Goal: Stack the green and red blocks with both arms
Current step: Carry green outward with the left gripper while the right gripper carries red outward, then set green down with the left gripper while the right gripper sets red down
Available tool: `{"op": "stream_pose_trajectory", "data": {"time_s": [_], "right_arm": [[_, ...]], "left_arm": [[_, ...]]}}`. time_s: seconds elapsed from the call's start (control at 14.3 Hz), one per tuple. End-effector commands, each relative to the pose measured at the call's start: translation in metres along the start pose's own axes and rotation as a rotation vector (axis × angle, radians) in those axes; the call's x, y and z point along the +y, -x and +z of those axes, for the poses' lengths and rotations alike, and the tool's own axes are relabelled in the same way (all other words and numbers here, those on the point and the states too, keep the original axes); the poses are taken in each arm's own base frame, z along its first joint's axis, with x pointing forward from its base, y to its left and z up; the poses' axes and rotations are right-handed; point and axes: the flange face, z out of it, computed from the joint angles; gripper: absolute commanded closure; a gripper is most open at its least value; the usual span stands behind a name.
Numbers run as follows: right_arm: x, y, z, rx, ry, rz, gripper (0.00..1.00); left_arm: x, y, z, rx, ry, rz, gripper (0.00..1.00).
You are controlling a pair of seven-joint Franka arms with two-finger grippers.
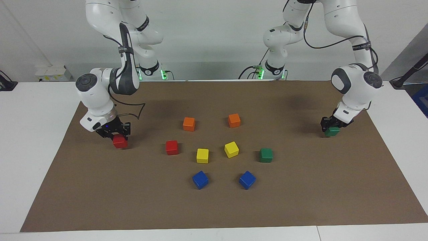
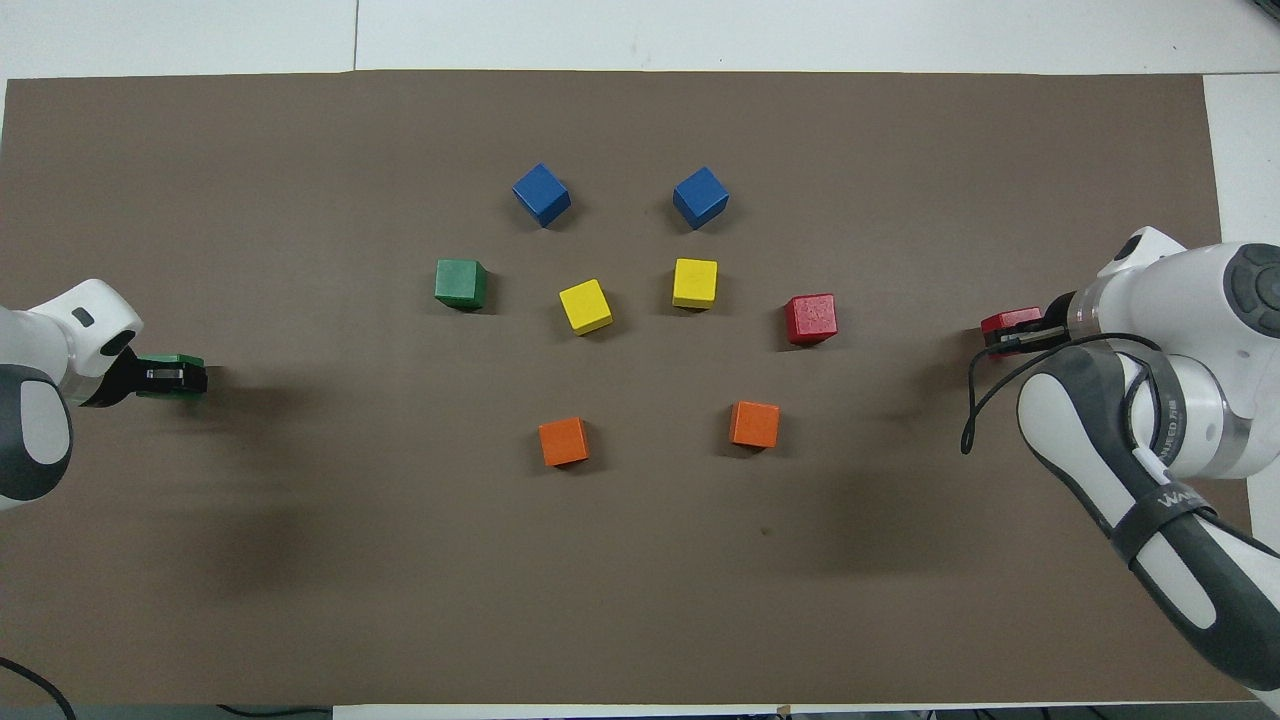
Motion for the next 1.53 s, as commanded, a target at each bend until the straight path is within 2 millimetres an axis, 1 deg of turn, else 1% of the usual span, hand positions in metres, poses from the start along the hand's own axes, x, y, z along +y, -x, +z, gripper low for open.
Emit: {"op": "stream_pose_trajectory", "data": {"time_s": [0.0,0.07,0.21,0.35,0.42,0.49,0.56,0.63,0.7,0.77,0.84,0.91,0.98,1.05,1.12,1.19,1.26,1.33,1.4,1.47], "right_arm": [[0.008,0.007,0.007,0.03,-0.008,0.0,1.0],[0.008,0.009,0.01,0.041,-0.005,0.001,1.0],[0.008,0.011,0.013,0.048,-0.003,0.002,1.0],[0.009,0.012,0.02,0.038,-0.004,0.004,1.0],[0.008,0.012,0.02,0.038,-0.005,0.004,1.0],[0.008,0.011,0.019,0.039,-0.003,0.002,0.94],[0.007,0.011,0.02,0.039,-0.003,-0.001,0.79],[0.007,0.011,0.02,0.039,-0.003,-0.002,0.46],[0.007,0.012,0.02,0.041,-0.004,-0.002,0.21],[0.008,0.012,0.02,0.042,-0.002,-0.01,0.11],[0.008,0.013,0.021,0.04,-0.002,-0.022,0.03],[0.008,0.012,0.02,0.042,-0.002,-0.021,0.0],[0.008,0.012,0.021,0.04,-0.002,-0.022,0.0],[0.008,0.011,0.019,0.033,-0.004,-0.021,0.0],[0.008,0.01,0.013,0.032,-0.005,-0.021,0.0],[0.006,0.005,0.0,0.019,-0.01,-0.024,0.0],[0.004,-0.002,-0.019,-0.009,-0.02,-0.02,0.0],[0.001,-0.009,-0.037,-0.048,-0.028,-0.009,0.0],[-0.004,-0.02,-0.062,-0.069,-0.033,0.012,0.0],[-0.018,-0.031,-0.086,-0.083,-0.035,0.011,0.0]], "left_arm": [[-0.004,-0.001,0.016,0.014,-0.011,0.018,1.0],[-0.008,-0.001,0.021,0.013,-0.009,0.012,1.0],[-0.01,-0.001,0.022,0.012,-0.009,0.008,1.0],[-0.011,0.0,0.023,0.01,-0.008,0.007,1.0],[-0.01,-0.001,0.023,0.012,-0.008,0.011,0.96],[-0.01,-0.001,0.022,0.012,-0.009,0.018,0.02],[-0.011,-0.003,0.02,0.013,-0.009,0.028,0.0],[-0.011,-0.004,0.018,0.011,-0.009,0.049,0.0],[-0.012,-0.006,0.012,0.008,-0.009,0.055,0.0],[-0.013,-0.008,0.004,-0.001,-0.007,0.056,0.0],[-0.014,-0.015,-0.01,-0.008,-0.006,0.063,0.0],[-0.012,-0.025,-0.03,-0.01,-0.007,0.08,0.0],[-0.012,-0.036,-0.052,-0.017,-0.006,0.086,0.0],[-0.009,-0.049,-0.08,-0.016,-0.006,0.096,0.0],[0.009,-0.062,-0.102,-0.014,-0.004,0.125,0.0],[0.036,-0.073,-0.121,-0.004,0.001,0.146,0.0],[0.058,-0.081,-0.134,0.002,0.001,0.121,0.0],[0.081,-0.088,-0.143,0.015,0.0,0.079,0.0],[0.111,-0.094,-0.15,0.035,0.005,0.076,0.0],[0.145,-0.098,-0.154,0.053,0.033,0.088,0.0]]}}
